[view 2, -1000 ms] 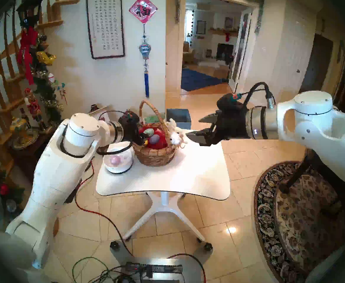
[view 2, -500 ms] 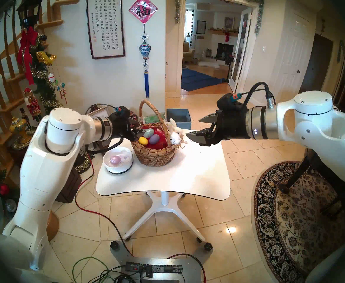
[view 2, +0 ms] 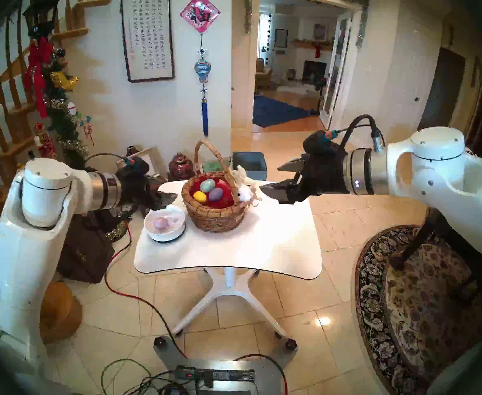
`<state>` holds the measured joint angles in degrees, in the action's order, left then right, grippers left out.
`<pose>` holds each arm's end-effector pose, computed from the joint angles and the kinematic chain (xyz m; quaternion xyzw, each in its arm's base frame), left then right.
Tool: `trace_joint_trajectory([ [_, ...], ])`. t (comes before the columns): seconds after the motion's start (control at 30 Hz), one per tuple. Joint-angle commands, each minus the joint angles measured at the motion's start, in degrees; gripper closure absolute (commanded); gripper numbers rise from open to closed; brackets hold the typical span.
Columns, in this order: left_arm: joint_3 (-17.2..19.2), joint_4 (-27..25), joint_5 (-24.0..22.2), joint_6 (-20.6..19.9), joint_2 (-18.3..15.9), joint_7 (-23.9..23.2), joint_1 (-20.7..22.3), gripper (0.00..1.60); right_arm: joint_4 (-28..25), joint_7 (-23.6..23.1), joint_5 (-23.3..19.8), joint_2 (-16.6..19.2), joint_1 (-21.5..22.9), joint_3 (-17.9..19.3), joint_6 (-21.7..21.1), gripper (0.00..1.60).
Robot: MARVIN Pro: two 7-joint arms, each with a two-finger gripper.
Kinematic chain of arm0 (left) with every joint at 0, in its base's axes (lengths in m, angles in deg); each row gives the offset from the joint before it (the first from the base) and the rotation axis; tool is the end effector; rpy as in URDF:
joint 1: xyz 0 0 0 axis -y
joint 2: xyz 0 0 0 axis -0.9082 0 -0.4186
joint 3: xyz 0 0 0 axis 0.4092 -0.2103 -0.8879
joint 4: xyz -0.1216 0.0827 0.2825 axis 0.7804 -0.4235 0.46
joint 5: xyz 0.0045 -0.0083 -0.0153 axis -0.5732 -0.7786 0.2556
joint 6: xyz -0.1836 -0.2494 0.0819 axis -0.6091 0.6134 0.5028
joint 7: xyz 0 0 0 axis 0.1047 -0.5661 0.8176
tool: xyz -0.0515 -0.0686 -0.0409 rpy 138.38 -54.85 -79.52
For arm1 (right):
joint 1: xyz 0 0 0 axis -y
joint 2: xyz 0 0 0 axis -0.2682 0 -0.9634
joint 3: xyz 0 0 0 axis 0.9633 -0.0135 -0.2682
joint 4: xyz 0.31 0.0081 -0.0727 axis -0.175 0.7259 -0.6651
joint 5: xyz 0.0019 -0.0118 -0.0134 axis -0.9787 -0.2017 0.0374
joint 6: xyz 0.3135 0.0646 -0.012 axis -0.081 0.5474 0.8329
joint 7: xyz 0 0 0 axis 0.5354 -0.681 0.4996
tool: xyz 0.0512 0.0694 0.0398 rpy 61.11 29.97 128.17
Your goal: Put easter egg into basket
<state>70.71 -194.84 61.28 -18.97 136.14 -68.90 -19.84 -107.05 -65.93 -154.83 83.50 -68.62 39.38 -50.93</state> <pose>0.3758 0.0726 -0.1448 0.8090 -0.3276 0.4826 0.0725 0.3439 -0.0791 -0.0493 -0.7540 -0.4013 -0.4768 0.2077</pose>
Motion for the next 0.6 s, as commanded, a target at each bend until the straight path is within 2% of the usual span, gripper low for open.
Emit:
trace_joint_trajectory([
  [0.0,4.6,-2.7,-1.6,0.1,-2.9,-3.5,-6.3,0.16,0.1,-0.1,0.1,0.0,0.4,0.6,0.1,0.00],
  [0.1,6.0,-3.4,-2.5,0.1,-3.2,-3.2,-8.6,0.16,0.1,-0.1,0.1,0.0,0.3,0.6,0.1,0.00],
  [0.27,6.5,-3.5,-3.2,0.1,-3.6,-2.5,-11.0,0.13,0.1,-0.1,0.1,0.0,0.3,0.6,0.1,0.00],
  [0.47,5.9,-3.4,-4.0,0.1,-3.4,-1.6,-11.8,0.12,0.1,-0.1,0.1,0.0,0.3,0.6,0.1,0.00],
  [0.57,4.3,-2.7,-4.1,0.1,-2.8,0.0,-11.2,0.13,0.1,-0.1,0.1,0.0,0.3,0.6,0.1,0.00],
])
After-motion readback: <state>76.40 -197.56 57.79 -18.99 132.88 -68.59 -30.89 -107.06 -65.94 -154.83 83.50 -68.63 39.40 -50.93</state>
